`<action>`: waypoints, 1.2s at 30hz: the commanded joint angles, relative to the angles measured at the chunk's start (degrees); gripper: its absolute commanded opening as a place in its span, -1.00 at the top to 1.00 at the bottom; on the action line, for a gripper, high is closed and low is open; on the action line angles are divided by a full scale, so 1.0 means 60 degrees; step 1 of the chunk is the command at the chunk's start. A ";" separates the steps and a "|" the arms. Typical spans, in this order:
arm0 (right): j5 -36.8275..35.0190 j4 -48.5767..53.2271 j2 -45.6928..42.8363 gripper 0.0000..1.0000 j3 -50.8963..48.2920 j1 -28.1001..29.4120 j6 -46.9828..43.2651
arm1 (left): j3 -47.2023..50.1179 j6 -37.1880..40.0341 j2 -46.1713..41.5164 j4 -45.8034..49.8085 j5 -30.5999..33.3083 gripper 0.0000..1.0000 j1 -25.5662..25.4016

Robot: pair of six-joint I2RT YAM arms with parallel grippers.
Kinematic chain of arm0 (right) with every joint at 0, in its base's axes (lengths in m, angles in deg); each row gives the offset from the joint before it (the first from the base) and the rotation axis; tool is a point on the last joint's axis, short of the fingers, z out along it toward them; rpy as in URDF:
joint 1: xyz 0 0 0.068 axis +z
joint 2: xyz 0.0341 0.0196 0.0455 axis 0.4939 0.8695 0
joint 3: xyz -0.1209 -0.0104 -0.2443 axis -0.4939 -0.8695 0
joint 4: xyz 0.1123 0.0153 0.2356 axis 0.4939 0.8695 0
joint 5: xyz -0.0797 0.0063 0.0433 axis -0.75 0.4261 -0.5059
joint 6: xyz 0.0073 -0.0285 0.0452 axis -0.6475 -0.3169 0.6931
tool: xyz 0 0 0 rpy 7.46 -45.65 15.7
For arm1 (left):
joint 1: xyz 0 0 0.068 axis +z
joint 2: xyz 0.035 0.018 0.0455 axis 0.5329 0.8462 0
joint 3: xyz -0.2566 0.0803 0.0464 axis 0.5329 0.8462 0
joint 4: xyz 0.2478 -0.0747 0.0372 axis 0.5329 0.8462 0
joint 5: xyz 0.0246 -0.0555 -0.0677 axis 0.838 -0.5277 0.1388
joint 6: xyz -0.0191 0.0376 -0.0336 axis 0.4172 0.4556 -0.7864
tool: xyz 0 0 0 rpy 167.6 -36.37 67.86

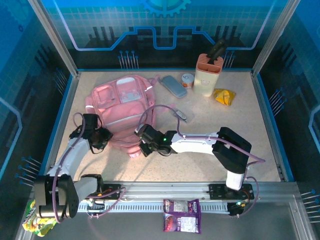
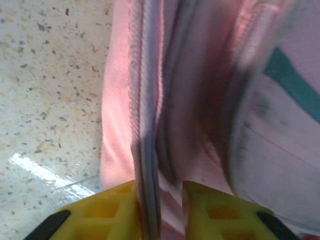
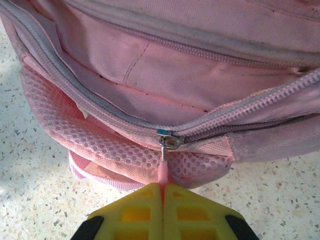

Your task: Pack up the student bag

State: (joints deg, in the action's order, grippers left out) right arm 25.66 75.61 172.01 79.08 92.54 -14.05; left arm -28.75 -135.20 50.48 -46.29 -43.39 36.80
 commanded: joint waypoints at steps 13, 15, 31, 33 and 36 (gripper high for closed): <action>0.0342 0.0137 0.0241 1.00 0.0053 0.0193 0.0160 | 0.1867 -0.4655 -0.3337 -0.0540 0.0749 -0.23 -0.3453; 0.0344 0.0149 0.0327 1.00 0.0117 0.0198 0.0139 | 0.1689 -0.4883 -0.2806 -0.0826 0.1056 -0.23 -0.3869; 0.0405 0.0447 0.1014 0.57 0.0790 0.0077 0.0180 | 0.1205 -0.4696 -0.0418 -0.1959 0.1692 0.64 -0.4444; 0.0448 0.0442 0.1187 0.51 0.0991 0.0036 0.0200 | 0.1250 -0.4730 -0.0600 -0.1920 0.1703 0.71 -0.4445; 0.0369 0.0516 0.1396 0.45 0.1252 0.0010 0.0224 | 0.1237 -0.4714 -0.0785 -0.1826 0.1696 0.80 -0.4458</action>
State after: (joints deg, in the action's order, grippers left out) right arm 26.73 77.47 178.37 84.59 92.54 -12.92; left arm -21.21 -163.33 47.33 -54.07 -34.25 10.60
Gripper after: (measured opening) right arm 0.271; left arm 0.110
